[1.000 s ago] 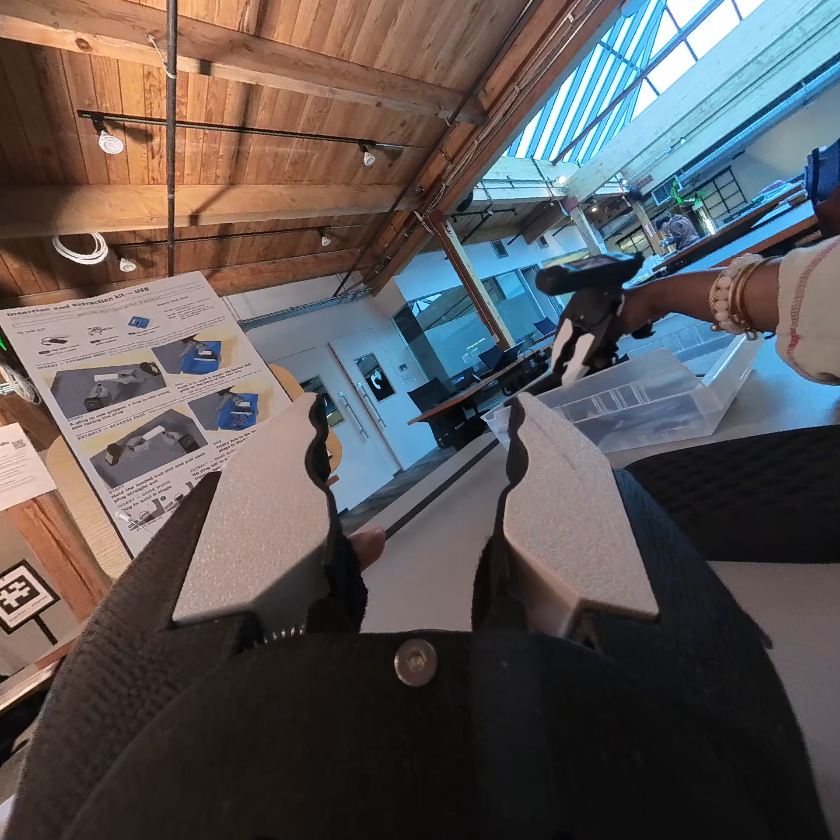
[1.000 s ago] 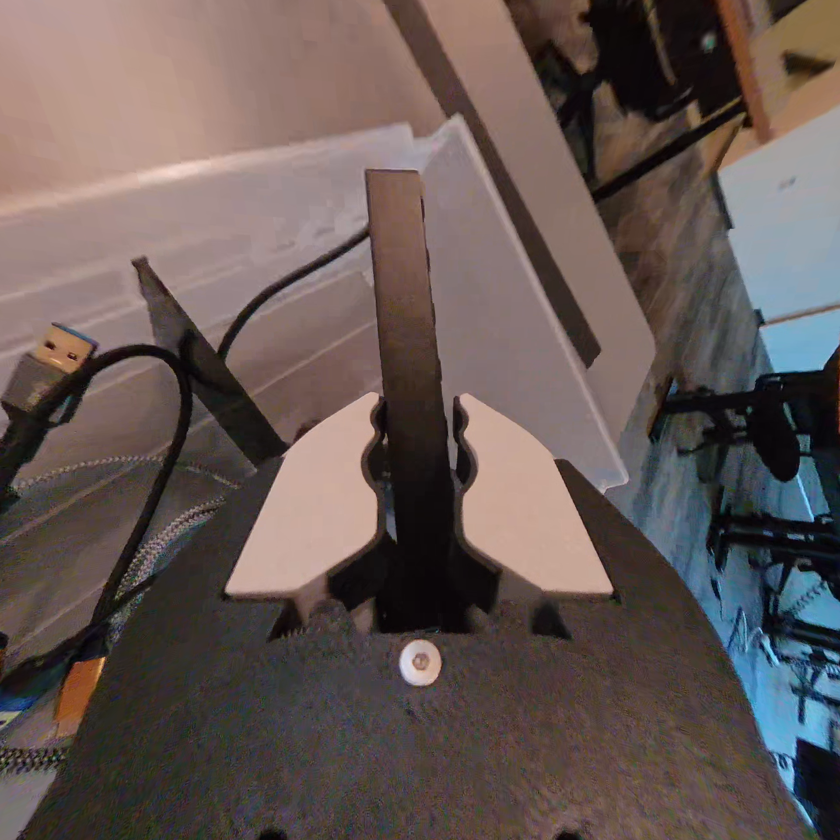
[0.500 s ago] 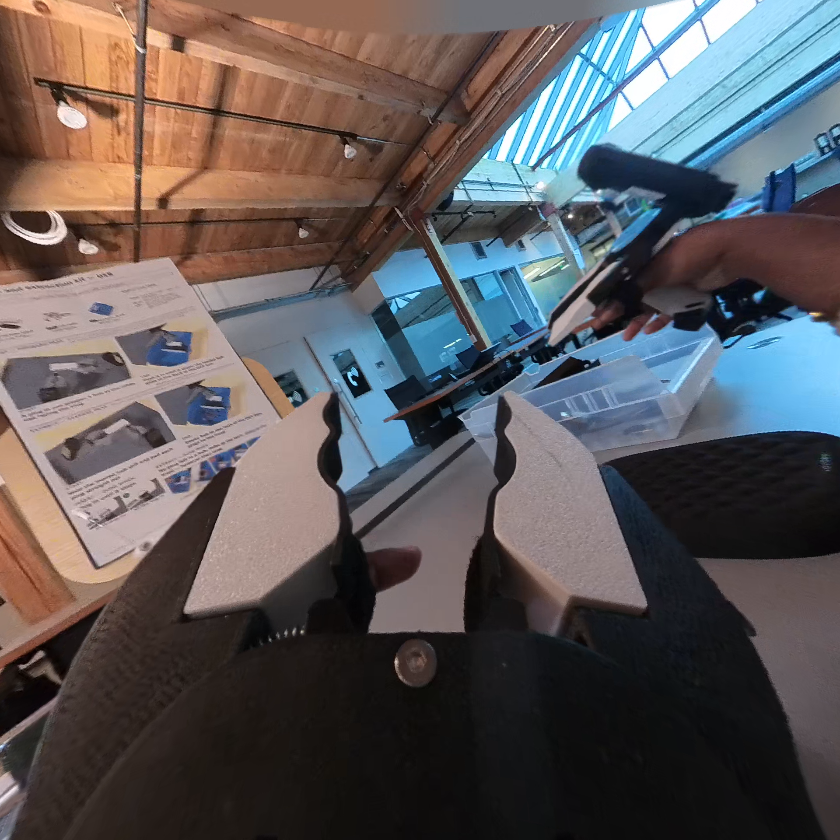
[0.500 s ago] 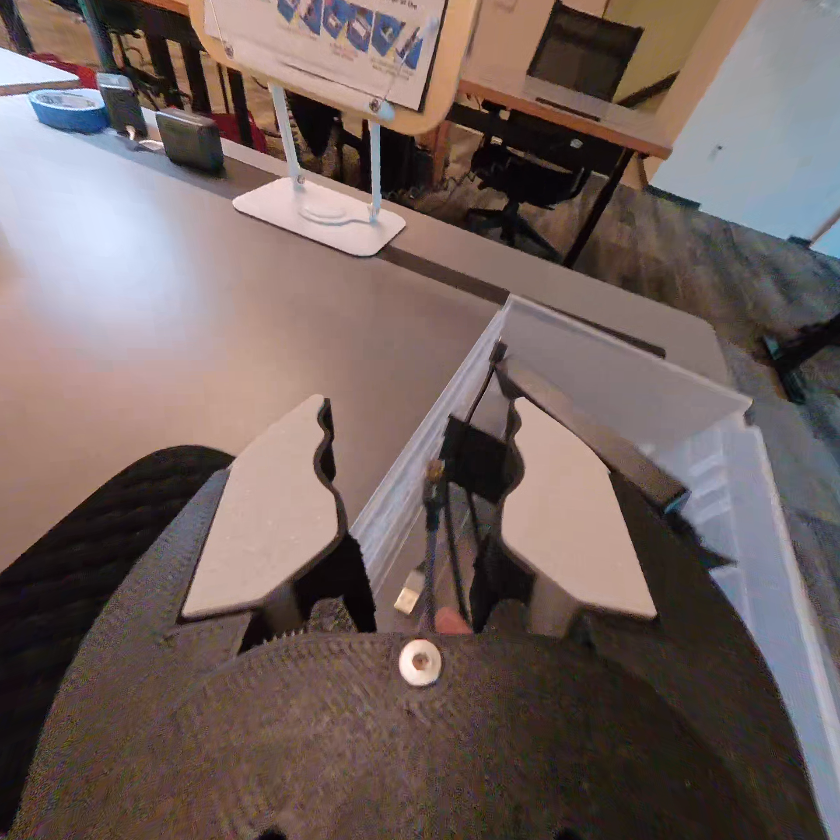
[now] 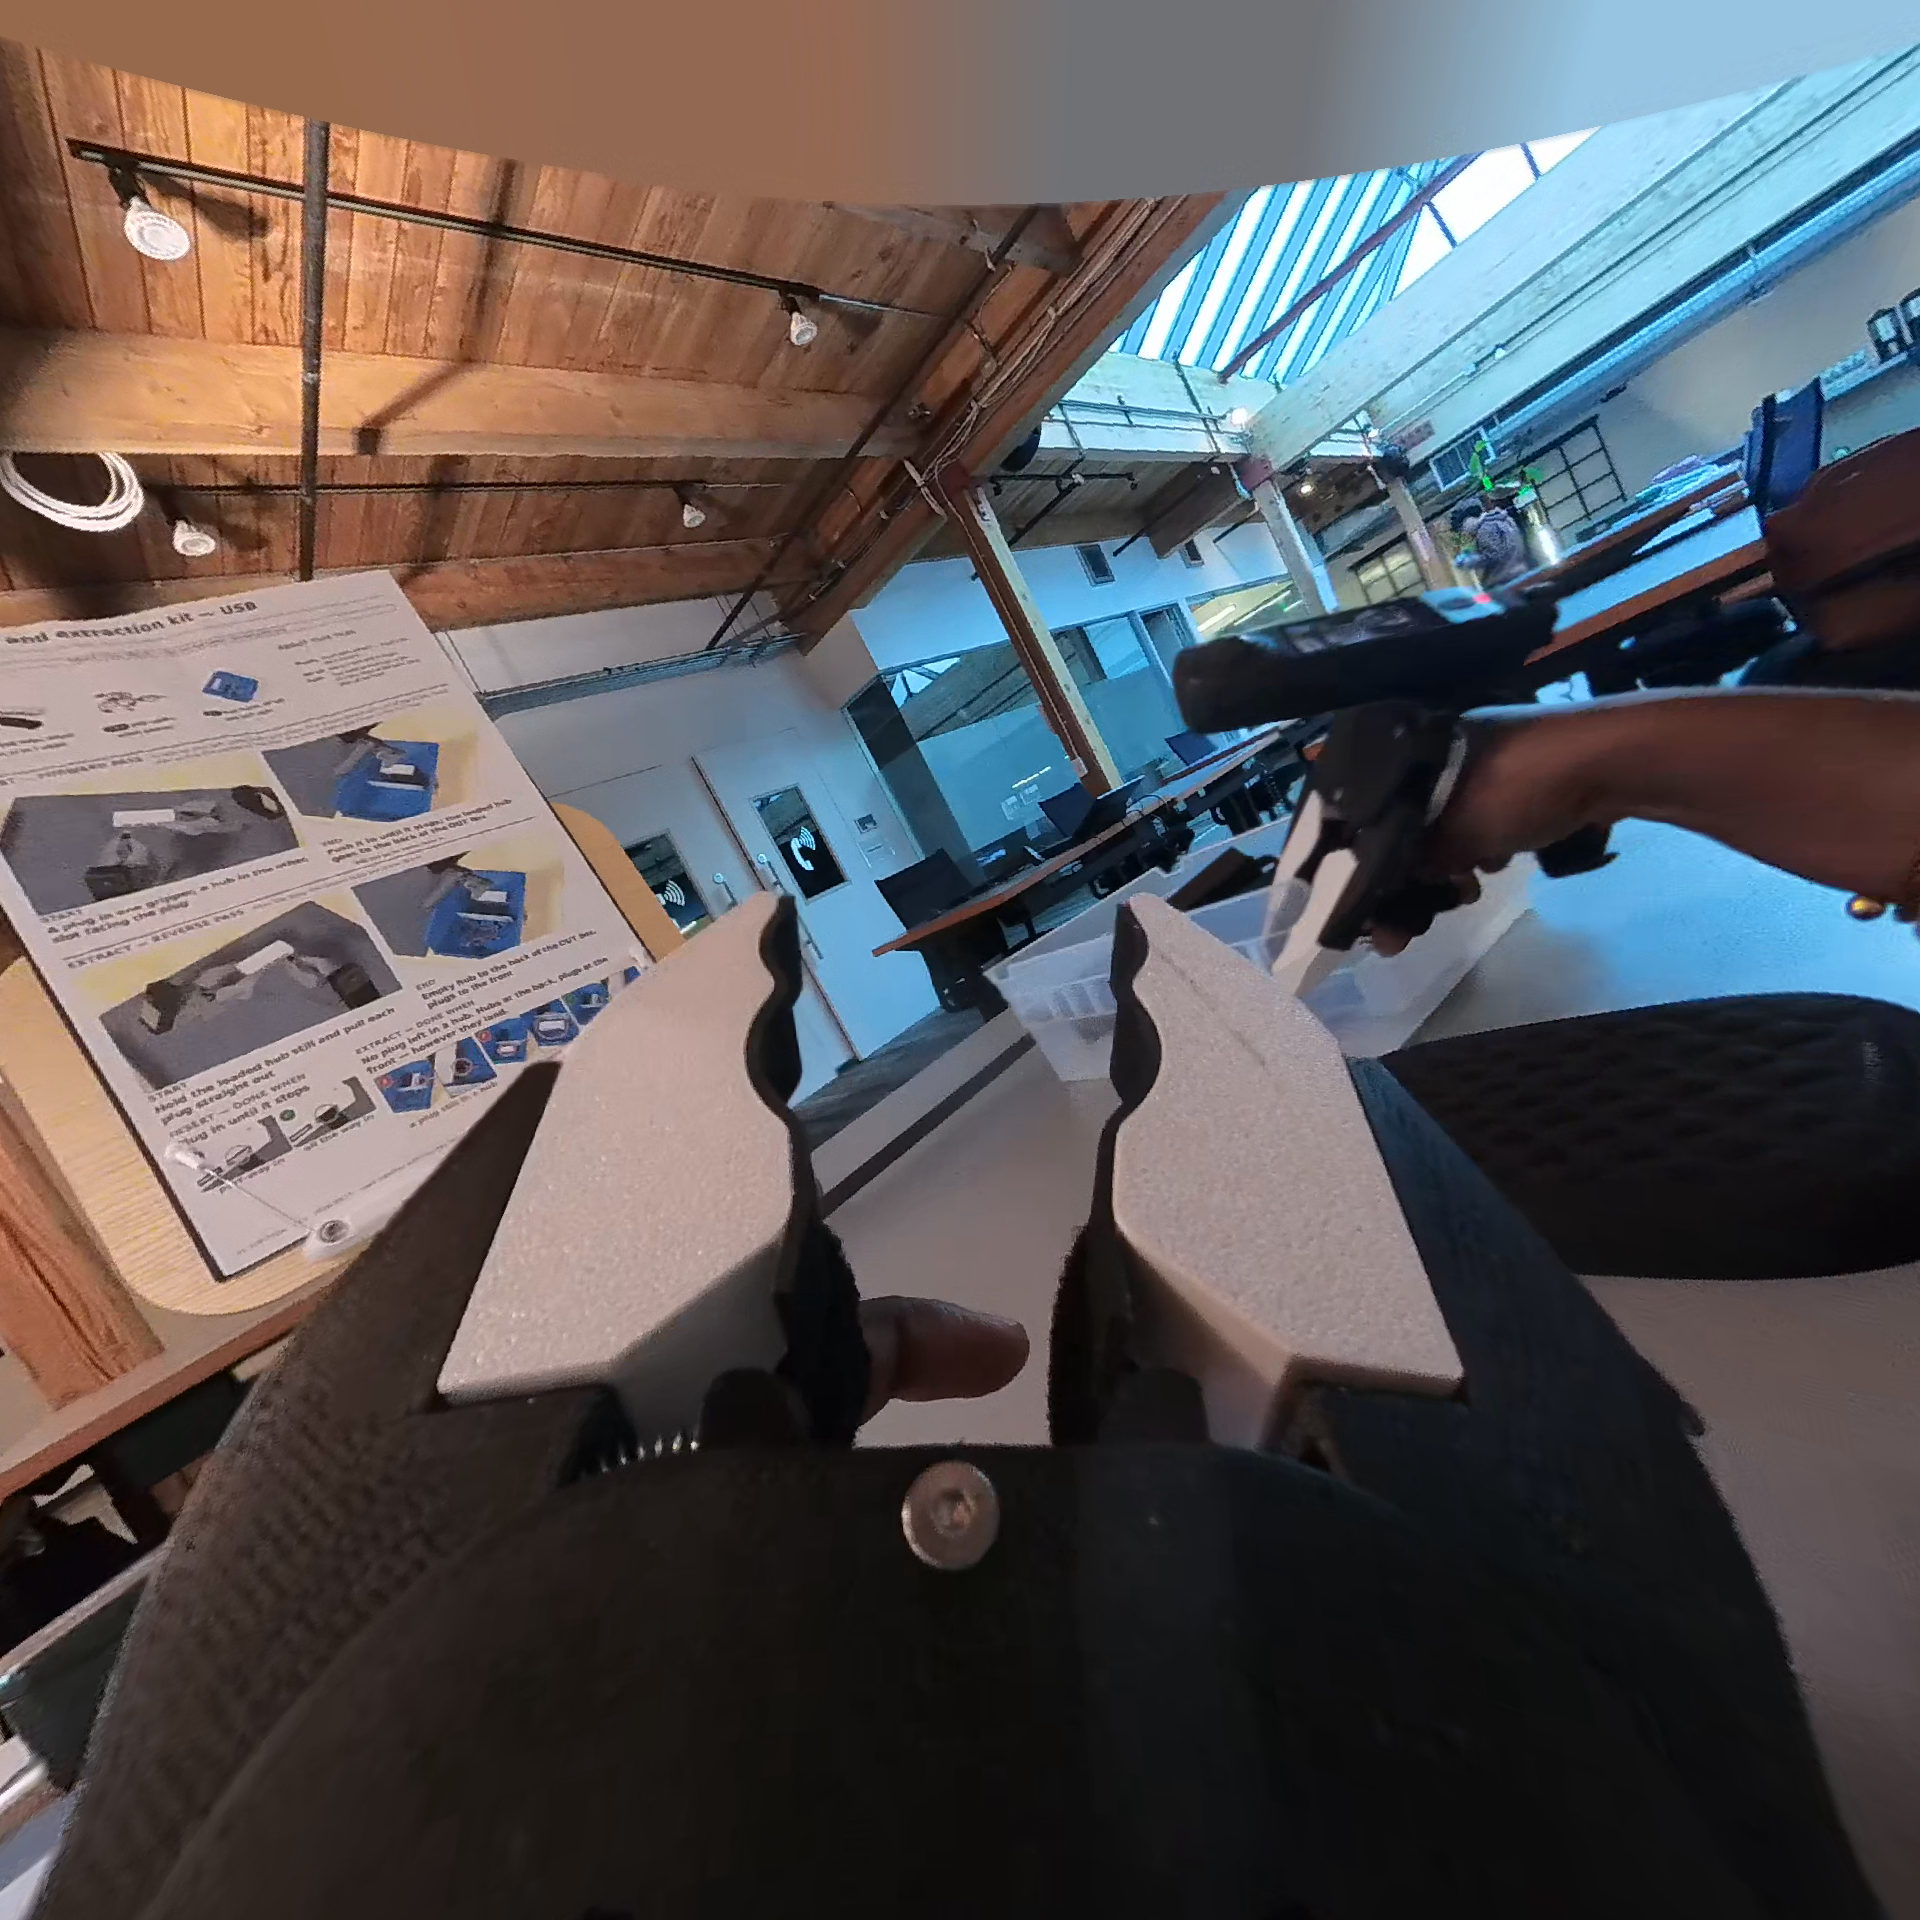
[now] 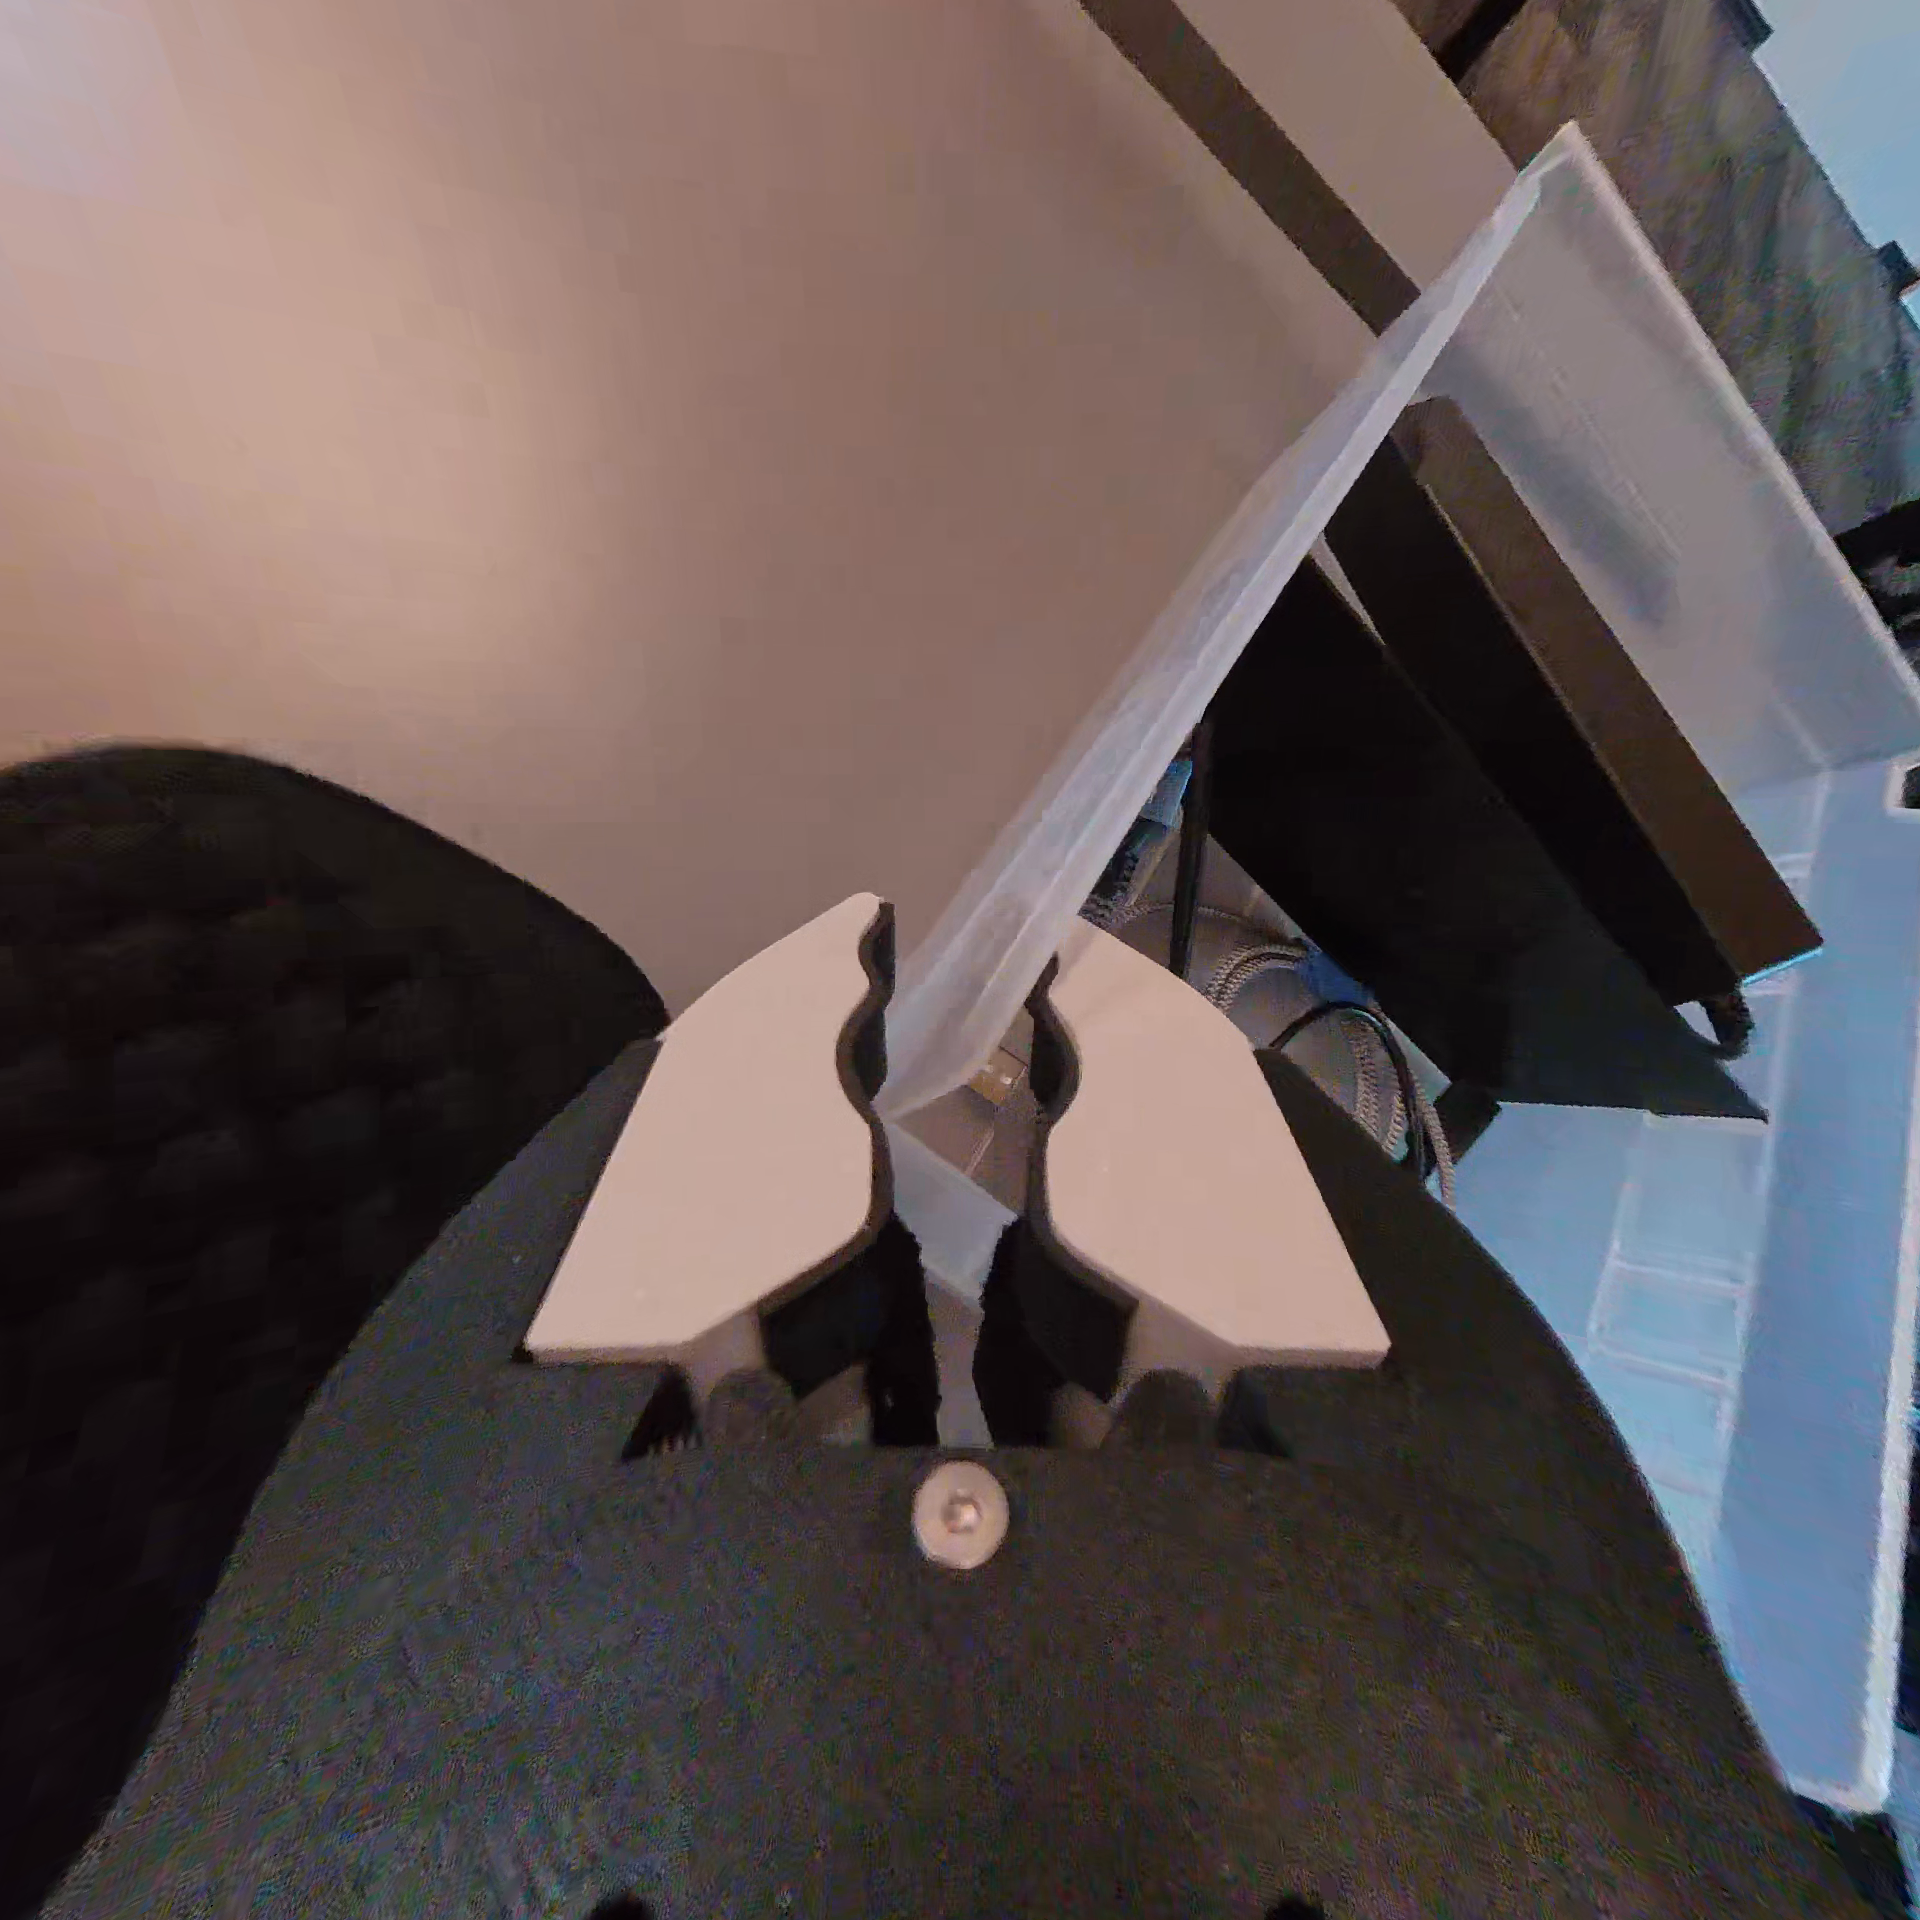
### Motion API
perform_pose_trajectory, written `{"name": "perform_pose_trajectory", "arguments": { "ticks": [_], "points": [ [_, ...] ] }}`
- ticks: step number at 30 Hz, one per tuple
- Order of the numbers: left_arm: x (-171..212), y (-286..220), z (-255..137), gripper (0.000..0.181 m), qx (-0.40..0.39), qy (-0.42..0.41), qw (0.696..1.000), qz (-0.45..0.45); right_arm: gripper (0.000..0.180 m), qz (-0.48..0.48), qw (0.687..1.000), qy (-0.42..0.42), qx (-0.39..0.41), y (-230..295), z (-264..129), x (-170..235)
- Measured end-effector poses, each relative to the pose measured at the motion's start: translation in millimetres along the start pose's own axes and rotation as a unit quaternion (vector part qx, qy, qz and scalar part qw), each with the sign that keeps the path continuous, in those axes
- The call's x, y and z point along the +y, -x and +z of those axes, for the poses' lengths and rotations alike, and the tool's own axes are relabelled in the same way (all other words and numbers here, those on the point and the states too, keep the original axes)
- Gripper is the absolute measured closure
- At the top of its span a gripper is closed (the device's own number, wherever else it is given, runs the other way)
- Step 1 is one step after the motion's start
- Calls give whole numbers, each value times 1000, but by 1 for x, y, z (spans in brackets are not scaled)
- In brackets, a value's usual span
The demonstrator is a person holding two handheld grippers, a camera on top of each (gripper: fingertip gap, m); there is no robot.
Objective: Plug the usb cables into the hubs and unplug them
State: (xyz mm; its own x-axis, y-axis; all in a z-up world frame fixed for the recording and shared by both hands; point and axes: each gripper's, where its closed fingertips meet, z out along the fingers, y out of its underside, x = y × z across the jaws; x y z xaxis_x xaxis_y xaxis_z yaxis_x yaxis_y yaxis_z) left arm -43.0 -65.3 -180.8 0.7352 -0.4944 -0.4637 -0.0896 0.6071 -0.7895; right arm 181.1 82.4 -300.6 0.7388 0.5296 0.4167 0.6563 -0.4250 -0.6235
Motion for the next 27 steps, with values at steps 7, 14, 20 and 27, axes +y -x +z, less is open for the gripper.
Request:
{"name": "perform_pose_trajectory", "arguments": {
  "ticks": [7,14,20,27],
  "points": [
    [-1,1,-1,124,-2,-2,1000,4,152,-7,998,-41,-57,59,16,-58],
    [-3,2,-2,126,-5,-7,1000,5,145,-31,985,-100,-138,137,12,-108],
    [-19,13,-5,127,-16,-26,999,-23,138,-66,971,-147,-177,196,10,-145],
    [-71,71,-29,128,-64,7,998,-14,129,-118,949,-207,-206,248,11,-179]
  ]
}}
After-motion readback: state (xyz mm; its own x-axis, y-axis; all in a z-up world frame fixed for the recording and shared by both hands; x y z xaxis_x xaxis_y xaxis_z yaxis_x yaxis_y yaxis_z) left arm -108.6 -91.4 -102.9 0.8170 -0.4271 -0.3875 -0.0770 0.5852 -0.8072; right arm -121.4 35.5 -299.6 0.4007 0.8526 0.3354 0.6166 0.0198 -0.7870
